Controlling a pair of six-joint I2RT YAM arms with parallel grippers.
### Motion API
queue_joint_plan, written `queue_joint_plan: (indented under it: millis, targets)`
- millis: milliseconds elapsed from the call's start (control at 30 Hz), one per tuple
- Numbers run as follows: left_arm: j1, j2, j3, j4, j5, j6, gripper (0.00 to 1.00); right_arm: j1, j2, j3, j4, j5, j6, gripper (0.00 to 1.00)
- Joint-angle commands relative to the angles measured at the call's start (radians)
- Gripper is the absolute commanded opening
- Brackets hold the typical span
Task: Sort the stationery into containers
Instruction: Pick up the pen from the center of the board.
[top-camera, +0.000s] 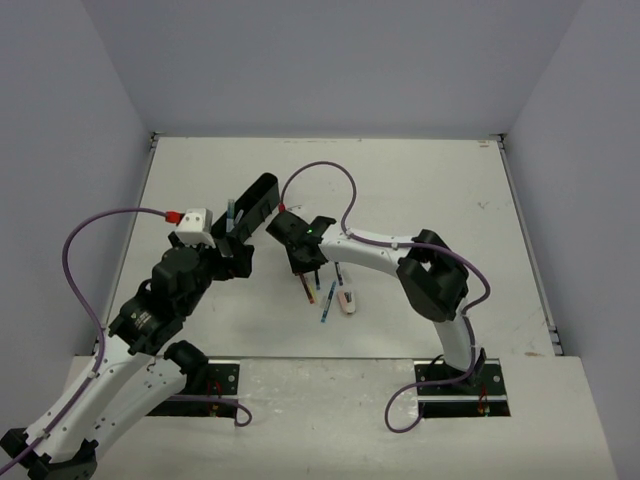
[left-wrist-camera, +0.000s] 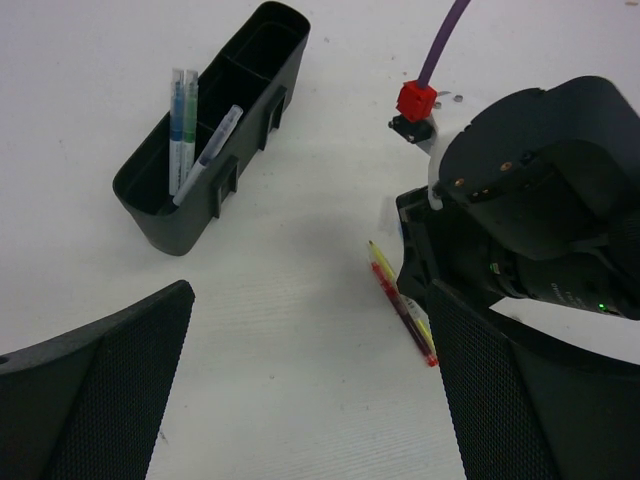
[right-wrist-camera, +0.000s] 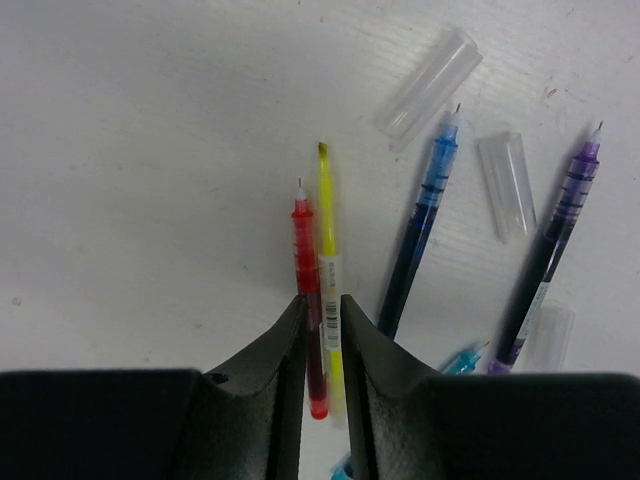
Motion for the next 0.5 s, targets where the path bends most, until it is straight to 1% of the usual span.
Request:
queue_joint_plan:
  millis: [0,467]
  targets:
    - [-0.008,0.006,0.003,-0.006,-0.004,-0.011,1.00,-0.012,0.040,0.041,-0.054,0.036,-0.025,0.20]
    - [-0.009,0.008,0.004,-0.006,-0.001,-0.010,1.00,-0.012,0.053,-0.004,-0.029,-0.022,-0.031,0.19]
